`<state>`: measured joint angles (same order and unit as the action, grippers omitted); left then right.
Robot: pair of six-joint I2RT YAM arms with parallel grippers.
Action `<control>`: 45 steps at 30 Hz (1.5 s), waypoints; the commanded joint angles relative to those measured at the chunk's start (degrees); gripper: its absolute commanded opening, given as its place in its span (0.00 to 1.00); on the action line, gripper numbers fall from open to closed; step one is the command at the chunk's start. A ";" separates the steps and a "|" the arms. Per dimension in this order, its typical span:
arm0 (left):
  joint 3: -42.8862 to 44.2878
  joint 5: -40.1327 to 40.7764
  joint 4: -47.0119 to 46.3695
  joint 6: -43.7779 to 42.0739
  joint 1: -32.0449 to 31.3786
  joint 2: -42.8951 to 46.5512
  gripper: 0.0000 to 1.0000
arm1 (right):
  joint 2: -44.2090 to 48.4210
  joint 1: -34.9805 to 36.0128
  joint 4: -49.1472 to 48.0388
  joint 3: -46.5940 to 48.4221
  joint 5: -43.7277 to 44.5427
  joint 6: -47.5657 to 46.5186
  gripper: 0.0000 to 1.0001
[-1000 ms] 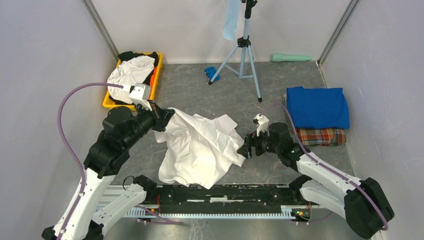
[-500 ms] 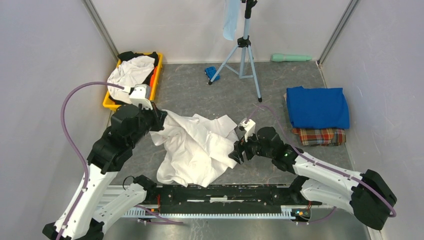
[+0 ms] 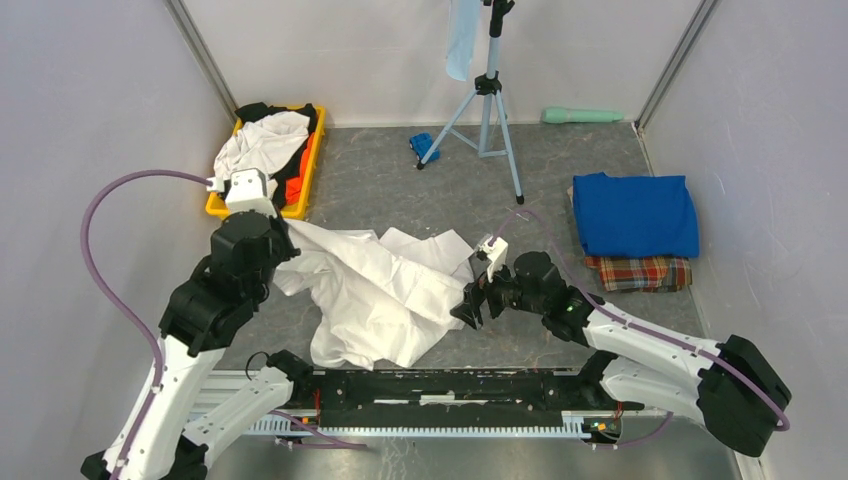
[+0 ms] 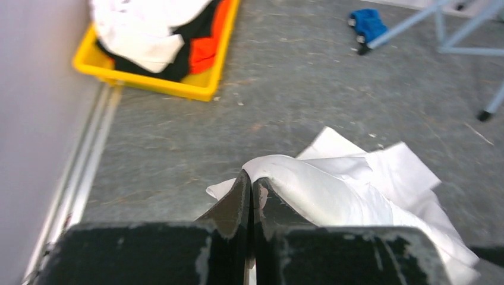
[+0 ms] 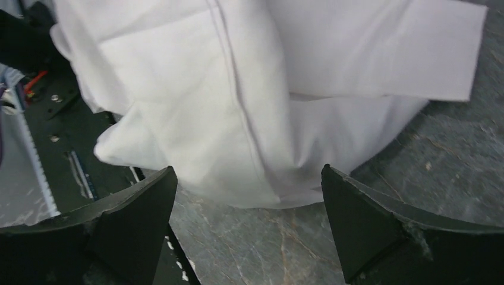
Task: Fold and stack the mixed laundry pile
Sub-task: Flatten out the shirt at the center of the board.
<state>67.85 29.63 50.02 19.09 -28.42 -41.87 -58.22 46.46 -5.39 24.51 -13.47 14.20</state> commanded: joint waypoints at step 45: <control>2.46 25.44 3.95 -3.80 0.02 3.19 0.02 | -27.09 -5.56 -15.10 8.36 -26.97 -4.93 0.72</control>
<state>69.97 52.69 56.90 19.07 -28.42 -38.52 -83.35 41.12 -21.43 30.76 -40.32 11.77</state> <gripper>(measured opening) 0.043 0.627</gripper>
